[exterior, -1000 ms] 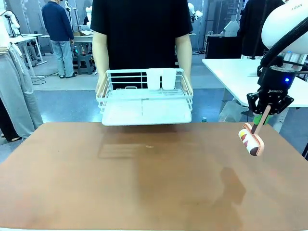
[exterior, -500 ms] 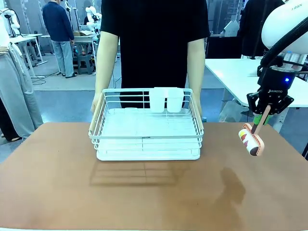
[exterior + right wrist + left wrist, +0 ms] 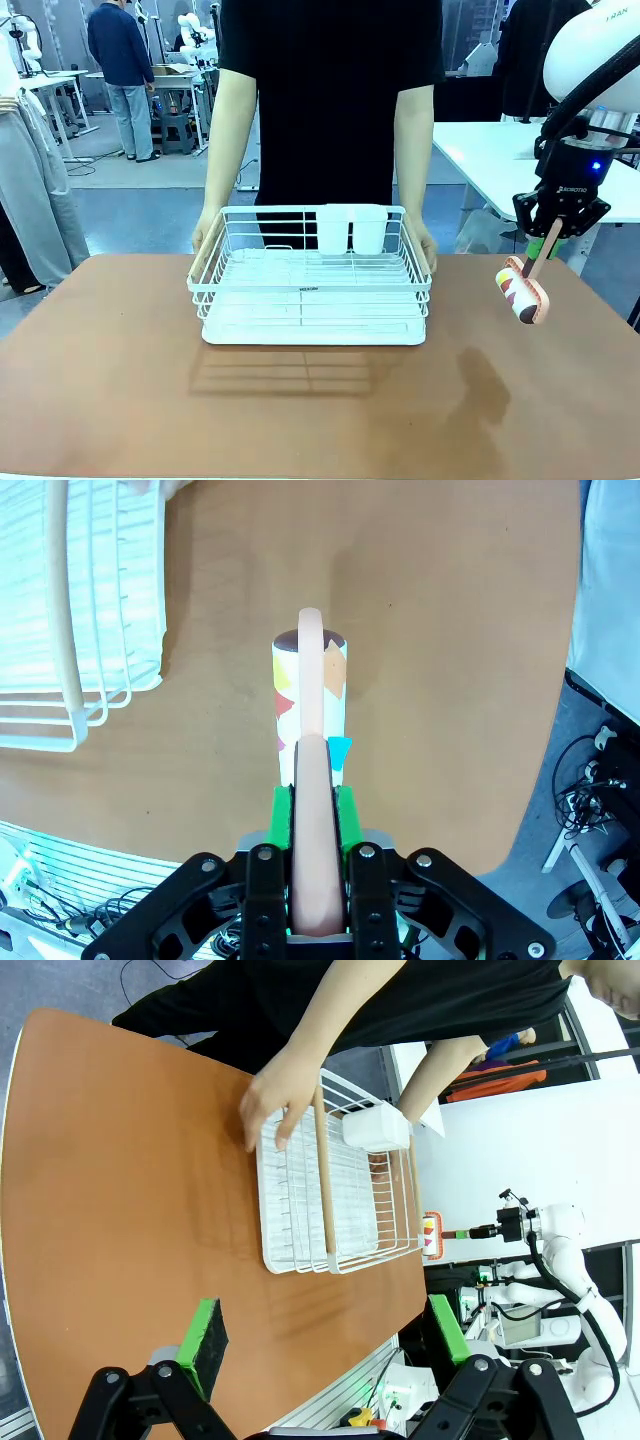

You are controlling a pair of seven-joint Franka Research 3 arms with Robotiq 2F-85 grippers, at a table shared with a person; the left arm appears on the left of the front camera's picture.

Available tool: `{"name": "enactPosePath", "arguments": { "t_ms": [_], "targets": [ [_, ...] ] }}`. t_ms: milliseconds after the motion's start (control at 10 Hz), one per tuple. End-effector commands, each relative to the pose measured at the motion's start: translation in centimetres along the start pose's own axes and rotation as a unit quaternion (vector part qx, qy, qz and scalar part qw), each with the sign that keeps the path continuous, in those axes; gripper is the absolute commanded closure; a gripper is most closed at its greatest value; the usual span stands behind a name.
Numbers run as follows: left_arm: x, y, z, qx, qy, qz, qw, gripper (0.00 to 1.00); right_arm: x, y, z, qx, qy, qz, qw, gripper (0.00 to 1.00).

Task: Clean the table.
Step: Place the Lint Roller down when the Dish drying rack is positioned in the middle of the table.

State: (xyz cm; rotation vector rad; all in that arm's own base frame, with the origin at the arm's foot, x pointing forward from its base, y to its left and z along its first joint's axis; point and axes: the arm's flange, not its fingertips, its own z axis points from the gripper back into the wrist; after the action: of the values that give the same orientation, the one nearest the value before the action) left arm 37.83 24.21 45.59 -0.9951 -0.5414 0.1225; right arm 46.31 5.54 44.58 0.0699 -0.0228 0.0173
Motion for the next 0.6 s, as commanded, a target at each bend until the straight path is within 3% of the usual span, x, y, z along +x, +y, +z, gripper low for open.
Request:
{"name": "enactPosePath", "arguments": {
  "t_ms": [0, 500],
  "targets": [
    [-0.01, -0.04, 0.2, -0.009, -0.004, -0.002, 1.0, 0.0, 0.12, 0.19, 0.43, -0.002, 0.002, 0.003, 1.0, 0.79],
    [-0.01, -0.04, 0.2, -0.009, -0.004, -0.002, 1.0, 0.0, 0.12, 0.19, 0.43, -0.002, 0.002, 0.003, 1.0, 0.79]
  ]
}}
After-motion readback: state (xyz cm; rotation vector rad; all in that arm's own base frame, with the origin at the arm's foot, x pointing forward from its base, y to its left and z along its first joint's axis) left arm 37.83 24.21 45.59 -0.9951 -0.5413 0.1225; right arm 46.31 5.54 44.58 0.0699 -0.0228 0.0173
